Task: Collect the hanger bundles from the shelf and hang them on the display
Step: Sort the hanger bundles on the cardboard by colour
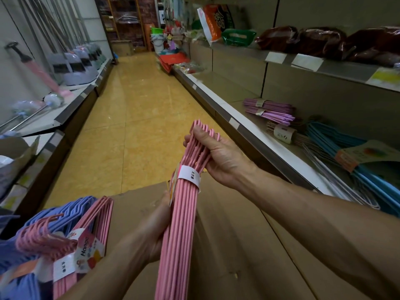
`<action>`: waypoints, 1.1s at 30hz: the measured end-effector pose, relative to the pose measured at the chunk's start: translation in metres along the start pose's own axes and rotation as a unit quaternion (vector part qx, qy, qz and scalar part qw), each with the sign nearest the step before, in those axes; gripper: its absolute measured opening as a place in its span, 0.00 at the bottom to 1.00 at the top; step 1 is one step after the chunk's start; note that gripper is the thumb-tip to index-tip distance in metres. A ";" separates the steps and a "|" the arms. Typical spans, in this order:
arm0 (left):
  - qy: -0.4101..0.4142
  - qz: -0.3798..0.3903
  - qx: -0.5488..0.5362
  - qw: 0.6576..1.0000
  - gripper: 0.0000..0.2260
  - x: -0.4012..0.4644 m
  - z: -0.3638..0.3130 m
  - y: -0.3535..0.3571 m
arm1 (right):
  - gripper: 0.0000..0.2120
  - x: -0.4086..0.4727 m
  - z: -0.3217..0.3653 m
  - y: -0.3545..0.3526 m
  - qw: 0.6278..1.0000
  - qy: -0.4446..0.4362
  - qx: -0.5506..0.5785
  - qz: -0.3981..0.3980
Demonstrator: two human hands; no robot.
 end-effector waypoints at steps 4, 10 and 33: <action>-0.002 0.013 0.047 0.999 0.26 -0.003 0.004 0.001 | 0.15 0.000 -0.010 0.001 0.999 -0.015 -0.021 -0.020; 0.028 -0.096 0.153 0.983 0.25 -0.006 -0.009 -0.021 | 0.16 -0.005 -0.031 0.003 0.996 -0.003 -0.093 -0.018; 0.331 -0.409 0.481 0.701 0.07 -0.072 -0.066 -0.204 | 0.05 -0.030 -0.185 0.091 0.934 0.025 -0.298 0.197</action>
Point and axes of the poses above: each hand's wrist, its own x-axis towards the middle knuckle, its own y-axis out of the palm, z = x × y, the point moved 1 cm from there along x, towards the middle knuckle, and after that the axes turned 10 degrees about -y, right-handed, at the moved point
